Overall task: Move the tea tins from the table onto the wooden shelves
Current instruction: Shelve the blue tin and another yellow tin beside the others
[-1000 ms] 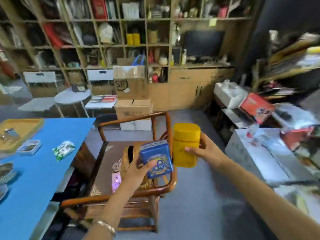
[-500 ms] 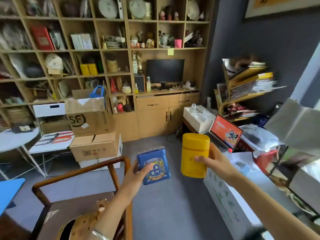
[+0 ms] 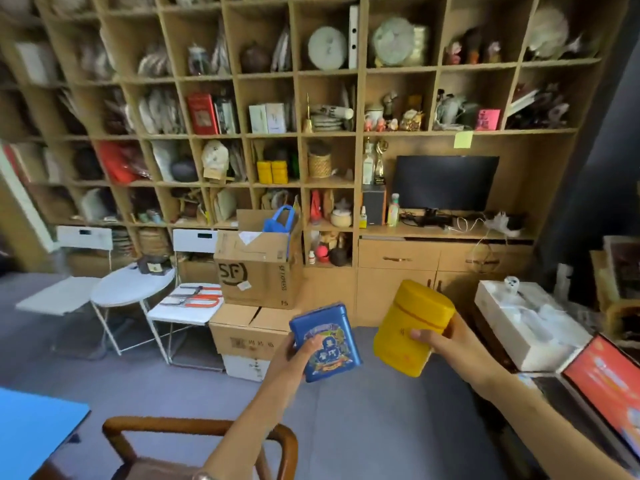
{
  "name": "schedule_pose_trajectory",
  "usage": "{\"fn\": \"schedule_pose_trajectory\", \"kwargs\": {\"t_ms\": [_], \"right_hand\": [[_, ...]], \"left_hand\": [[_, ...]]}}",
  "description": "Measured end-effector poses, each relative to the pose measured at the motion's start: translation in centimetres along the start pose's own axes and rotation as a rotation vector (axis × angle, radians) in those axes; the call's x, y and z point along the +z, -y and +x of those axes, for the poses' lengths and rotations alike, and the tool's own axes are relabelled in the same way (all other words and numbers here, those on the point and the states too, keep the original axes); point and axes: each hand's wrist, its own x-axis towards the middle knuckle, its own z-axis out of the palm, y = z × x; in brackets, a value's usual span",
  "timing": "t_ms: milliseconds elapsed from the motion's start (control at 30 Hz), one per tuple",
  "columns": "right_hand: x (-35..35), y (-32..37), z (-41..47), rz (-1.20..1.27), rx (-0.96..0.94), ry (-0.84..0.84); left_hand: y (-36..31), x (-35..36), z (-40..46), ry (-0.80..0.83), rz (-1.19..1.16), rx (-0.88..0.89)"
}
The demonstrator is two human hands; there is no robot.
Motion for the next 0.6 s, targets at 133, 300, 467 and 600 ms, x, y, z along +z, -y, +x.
{"fn": "schedule_pose_trajectory", "kwargs": {"t_ms": [133, 300, 467, 600], "right_hand": [[-0.9, -1.0, 9.3, -0.055, -0.023, 0.091], [-2.9, 0.7, 23.1, -0.038, -0.096, 0.19], [-3.6, 3.0, 36.1, -0.012, -0.14, 0.305], [-2.0, 3.3, 43.8, -0.014, -0.16, 0.371]], "left_hand": [[-0.3, 0.6, 6.8, -0.133, 0.013, -0.006], [-2.6, 1.9, 16.5, -0.214, -0.02, 0.046], [-5.3, 2.6, 24.0, -0.283, -0.038, 0.075], [-5.4, 1.7, 28.9, -0.293, -0.009, 0.056]]}}
